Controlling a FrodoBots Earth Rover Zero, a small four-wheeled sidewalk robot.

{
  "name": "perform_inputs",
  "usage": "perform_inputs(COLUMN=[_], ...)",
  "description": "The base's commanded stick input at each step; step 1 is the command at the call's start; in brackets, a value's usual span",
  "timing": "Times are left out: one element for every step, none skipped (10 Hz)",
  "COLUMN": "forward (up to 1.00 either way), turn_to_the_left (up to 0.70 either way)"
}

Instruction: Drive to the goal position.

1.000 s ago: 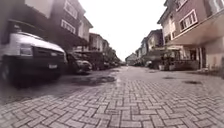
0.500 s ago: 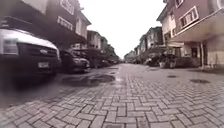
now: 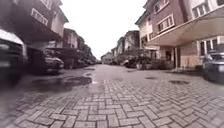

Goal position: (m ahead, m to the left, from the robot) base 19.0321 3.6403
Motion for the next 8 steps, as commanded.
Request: perform_inputs(forward=[0.69,0.69,0.69,0.69,0.69,0.69,0.69,0.69], turn_to_the_left=[0.03,0.03,0.03,0.03,0.03,0.03,0.03,0.04])
